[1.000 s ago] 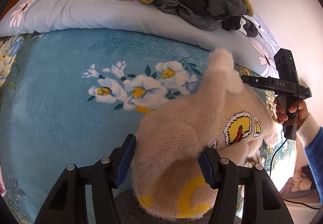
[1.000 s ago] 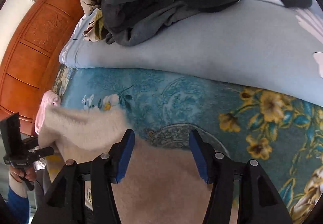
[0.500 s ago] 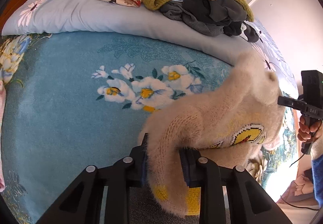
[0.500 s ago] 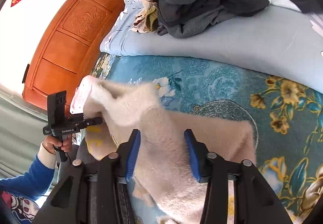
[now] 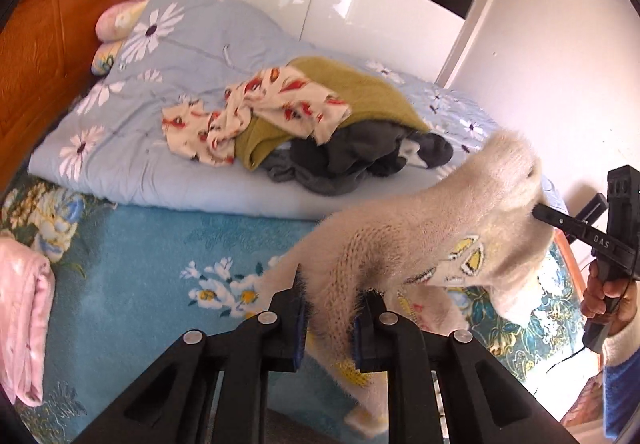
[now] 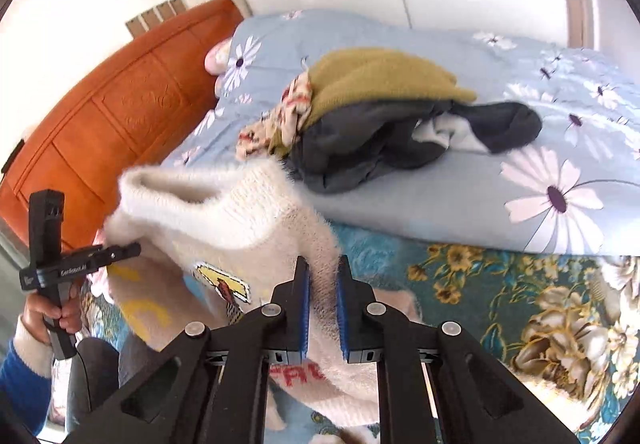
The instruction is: Fold clothes
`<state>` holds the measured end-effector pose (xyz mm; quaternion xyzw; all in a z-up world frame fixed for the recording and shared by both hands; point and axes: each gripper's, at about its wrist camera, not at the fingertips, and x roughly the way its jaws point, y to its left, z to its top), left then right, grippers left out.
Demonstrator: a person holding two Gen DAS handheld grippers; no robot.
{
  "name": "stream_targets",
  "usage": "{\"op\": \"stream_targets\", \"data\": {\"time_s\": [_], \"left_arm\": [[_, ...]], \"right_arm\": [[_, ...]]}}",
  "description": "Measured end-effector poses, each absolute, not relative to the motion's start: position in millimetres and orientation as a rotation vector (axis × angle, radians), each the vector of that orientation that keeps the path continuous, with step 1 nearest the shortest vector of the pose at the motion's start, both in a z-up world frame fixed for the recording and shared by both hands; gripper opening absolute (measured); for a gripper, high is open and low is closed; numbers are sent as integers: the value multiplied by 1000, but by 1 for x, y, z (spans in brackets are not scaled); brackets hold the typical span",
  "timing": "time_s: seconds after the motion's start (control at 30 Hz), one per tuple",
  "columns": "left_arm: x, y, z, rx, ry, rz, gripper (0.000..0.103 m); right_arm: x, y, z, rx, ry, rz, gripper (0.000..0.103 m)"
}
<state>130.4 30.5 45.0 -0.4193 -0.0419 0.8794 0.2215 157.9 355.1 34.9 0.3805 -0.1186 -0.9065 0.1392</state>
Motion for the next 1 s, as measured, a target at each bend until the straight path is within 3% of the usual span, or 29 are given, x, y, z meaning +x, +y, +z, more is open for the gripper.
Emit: {"op": "stream_targets", "data": {"time_s": [0.33,0.53,0.67,0.8,1.0], "left_arm": [[231,71,137,-830,9,2368,18],[260,66,182,-819,-123,2215,17],[239,66,202,-846,-172,2140,17],[183,86,146,-1041,-136,2212,17],[126,101,-2,-1424,-218,2194,17]], "right_arm": [[258,394,151,732,-270,-2860,10],[318,401,194,614,-193,-2891,9],[333,404,238,498,-114,-2896,8],[289,401,225,625,-48,-2889,8],[176,412,66,1204,-175,-2775,8]]}}
